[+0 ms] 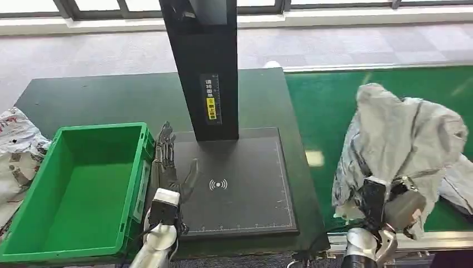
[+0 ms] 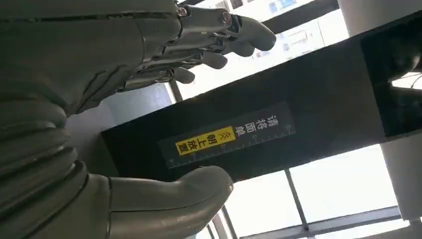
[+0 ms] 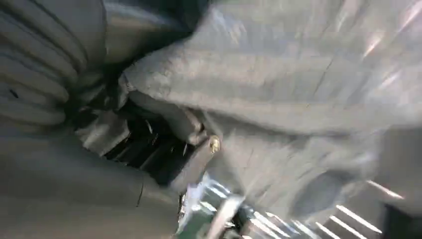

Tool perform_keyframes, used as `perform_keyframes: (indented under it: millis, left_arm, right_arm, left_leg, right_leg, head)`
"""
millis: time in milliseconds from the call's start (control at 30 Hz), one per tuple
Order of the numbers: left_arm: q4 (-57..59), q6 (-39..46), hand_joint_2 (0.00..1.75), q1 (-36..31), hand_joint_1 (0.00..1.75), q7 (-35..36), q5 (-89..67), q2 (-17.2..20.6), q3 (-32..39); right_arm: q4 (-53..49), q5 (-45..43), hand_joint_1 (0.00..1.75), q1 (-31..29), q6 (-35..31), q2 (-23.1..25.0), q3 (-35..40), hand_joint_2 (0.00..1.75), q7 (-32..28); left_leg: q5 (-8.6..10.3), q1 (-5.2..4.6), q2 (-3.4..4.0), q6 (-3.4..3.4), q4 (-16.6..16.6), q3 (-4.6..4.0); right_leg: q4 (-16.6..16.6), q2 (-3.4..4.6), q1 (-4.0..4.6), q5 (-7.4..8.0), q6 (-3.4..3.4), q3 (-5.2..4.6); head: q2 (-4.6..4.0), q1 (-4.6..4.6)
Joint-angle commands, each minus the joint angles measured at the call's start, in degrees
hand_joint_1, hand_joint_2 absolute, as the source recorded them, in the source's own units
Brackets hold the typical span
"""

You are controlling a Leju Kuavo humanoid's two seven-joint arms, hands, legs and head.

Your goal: Moved the parcel from conveyor to table for the left to box.

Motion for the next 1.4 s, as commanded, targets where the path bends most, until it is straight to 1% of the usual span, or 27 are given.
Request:
perform_keyframes:
  millis: [33, 167, 233, 400, 733, 767, 800, 867, 900, 933, 1033, 1067, 1100, 1133, 1200, 1300, 1333, 1400]
  left_arm:
    - [6.54, 0.38, 1.75, 0.26, 0.00, -1.54, 1.47, -3.56, 1.78]
    - [6.65, 0.41, 1.75, 0.25, 0.00, -1.73, 1.58, -3.56, 1.77]
    - [6.65, 0.41, 1.75, 0.25, 0.00, -1.73, 1.58, -3.56, 1.77]
    - [6.65, 0.41, 1.75, 0.25, 0.00, -1.73, 1.58, -3.56, 1.77]
    - [6.83, 0.60, 1.75, 0.01, 0.00, -2.07, 1.98, -3.56, 1.78]
    - [8.18, 0.96, 1.75, -0.88, 0.00, -2.75, 1.58, -3.56, 1.97]
    - [8.16, 0.42, 1.75, -0.65, 0.00, -2.76, 1.62, -3.56, 2.21]
    - [8.67, 0.41, 1.75, -0.96, 0.00, -2.89, 2.03, -3.56, 2.46]
    - [8.75, 0.27, 1.75, -1.02, 0.00, -3.00, 2.03, -3.56, 2.52]
    - [8.89, 0.05, 1.75, -1.06, 0.00, -3.21, 2.09, -3.56, 2.71]
    - [9.26, -0.64, 1.75, -0.86, 0.00, -3.75, 1.93, -3.56, 3.05]
    - [9.52, -0.79, 1.75, -0.75, 0.00, -3.76, 1.75, -3.56, 3.17]
    - [9.41, -0.87, 1.75, -0.62, 0.00, -3.76, 1.59, -3.56, 3.23]
    - [9.51, -0.97, 1.75, -0.67, 0.00, -3.76, 1.62, -3.50, 3.17]
    - [9.71, -0.87, 1.75, -0.82, 0.00, -3.76, 2.03, -3.38, 2.88]
    - [10.07, -0.78, 1.75, -1.17, 0.00, -3.76, 2.59, -3.28, 2.46]
    - [10.07, -0.78, 1.75, -1.17, 0.00, -3.76, 2.59, -3.28, 2.46]
    - [10.15, -0.68, 1.75, -1.23, 0.00, -3.76, 2.64, -3.28, 2.41]
  right_arm:
    - [-13.26, -1.12, 1.75, 4.44, 0.30, 1.97, 18.19, 1.75, 0.26]
    - [-13.38, -1.06, 1.75, 4.40, 0.30, 1.97, 18.03, 1.75, 0.26]
    - [-13.38, -1.06, 1.75, 4.40, 0.30, 1.97, 18.03, 1.75, 0.26]
    - [-13.38, -1.06, 1.75, 4.40, 0.30, 1.97, 18.03, 1.75, 0.26]
    - [-12.36, -1.17, 1.75, 4.26, 0.30, 1.97, 18.74, 1.75, 0.26]
    - [-15.18, 1.60, 1.75, 5.98, 0.30, 1.69, 23.62, 1.75, 5.54]
    - [-8.90, -2.04, 1.75, 4.12, 0.30, 1.97, 21.70, 1.75, 0.26]
    - [-5.27, -2.27, 1.75, 3.48, 0.30, 1.89, 23.86, 1.75, 0.26]
    - [-4.14, -2.32, 1.75, 3.21, 0.30, 1.75, 24.26, 1.75, 0.26]
    - [-0.60, -3.13, 1.75, 2.45, 0.30, 0.72, 26.63, 1.75, 0.26]
    - [11.09, -6.10, 1.75, -0.67, 0.45, -1.52, 32.51, 1.75, 0.26]
    - [18.28, -1.46, 1.75, -2.66, 3.95, -1.77, 34.58, 1.75, 2.97]
    - [23.88, -0.70, 1.75, -4.14, 1.46, -0.84, 34.64, 1.75, 2.20]
    - [26.04, -0.95, 1.75, -4.69, 0.66, -0.62, 34.47, 1.75, 1.67]
    - [27.70, -0.67, 1.75, -5.12, 0.30, -0.65, 33.35, 1.75, 0.70]
    - [27.66, -0.64, 1.75, -5.14, 0.56, -1.16, 33.10, 1.75, 0.75]
    - [27.66, -0.64, 1.75, -5.14, 0.56, -1.16, 33.10, 1.75, 0.75]
    - [27.44, -0.68, 1.75, -5.12, 0.69, -1.22, 33.04, 1.75, 0.81]
  left_leg:
    - [-0.07, 0.01, 0.47, 0.04, -0.08, 0.19]
    - [0.00, -0.06, 0.22, 0.07, -0.06, 0.17]
    - [0.00, -0.07, 0.36, 0.08, -0.09, 0.19]
    - [0.00, -0.08, 0.24, 0.07, -0.08, 0.20]
    - [0.00, -0.05, 0.31, 0.09, -0.11, 0.22]
    - [0.00, -0.05, 0.32, 0.08, -0.10, 0.21]
    - [0.00, -0.06, 0.34, 0.09, -0.12, 0.23]
    - [0.01, -0.04, 0.34, 0.07, -0.11, 0.25]
    - [0.01, -0.03, 0.46, 0.07, -0.16, 0.29]
    - [-0.01, -0.02, 0.42, 0.04, -0.07, 0.24]
    - [0.02, 0.00, 0.58, 0.07, -0.22, 0.37]
    - [0.03, 0.02, 0.68, 0.08, -0.28, 0.42]
    - [0.02, 0.02, 0.75, 0.07, -0.24, 0.42]
    - [-0.01, 0.01, 0.63, 0.05, -0.15, 0.33]
    - [0.01, 0.02, 0.71, 0.07, -0.20, 0.35]
    - [0.08, -0.01, 0.24, 0.08, -0.15, 0.19]
    - [0.05, -0.01, 0.09, 0.06, -0.07, 0.15]
    - [0.05, -0.04, 0.21, 0.10, -0.11, 0.15]
  right_leg:
    - [-0.10, 0.32, 0.06, 0.06, -0.04, 0.06]
    - [-0.11, 0.13, 0.06, 0.04, 0.05, 0.07]
    - [-0.12, 0.23, 0.04, 0.07, 0.06, 0.06]
    - [-0.10, 0.17, 0.03, 0.05, 0.04, 0.08]
    - [-0.16, 0.17, 0.07, 0.07, 0.03, 0.11]
    - [-0.16, 0.19, 0.07, 0.08, 0.04, 0.10]
    - [-0.16, 0.18, 0.06, 0.08, 0.03, 0.10]
    - [-0.17, 0.22, 0.07, 0.09, 0.03, 0.12]
    - [-0.22, 0.31, 0.09, 0.13, 0.02, 0.12]
    - [-0.13, 0.37, 0.08, 0.12, 0.03, 0.08]
    - [-0.30, 0.43, 0.12, 0.19, 0.01, 0.18]
    - [-0.37, 0.50, 0.15, 0.24, 0.02, 0.21]
    - [-0.32, 0.62, 0.15, 0.26, 0.03, 0.19]
    - [-0.19, 0.57, 0.12, 0.19, 0.04, 0.16]
    - [-0.24, 0.56, 0.15, 0.23, 0.03, 0.15]
    - [-0.19, 0.11, 0.12, 0.13, 0.05, 0.12]
    - [-0.11, 0.09, 0.12, 0.09, 0.06, 0.10]
    - [-0.15, 0.14, 0.10, 0.12, 0.08, 0.12]
  head:
    - [0.00, -0.02]
    - [0.00, 0.00]
    - [0.00, 0.00]
    - [0.00, 0.00]
    - [0.00, 0.00]
    - [0.00, 0.00]
    - [0.00, 0.00]
    - [0.00, 0.00]
    - [0.00, 0.00]
    - [0.00, 0.00]
    - [0.00, 0.00]
    - [0.00, 0.00]
    - [0.00, 0.00]
    - [0.00, 0.00]
    - [0.00, 0.00]
    - [0.00, 0.00]
    - [0.00, 0.00]
    - [0.00, 0.00]
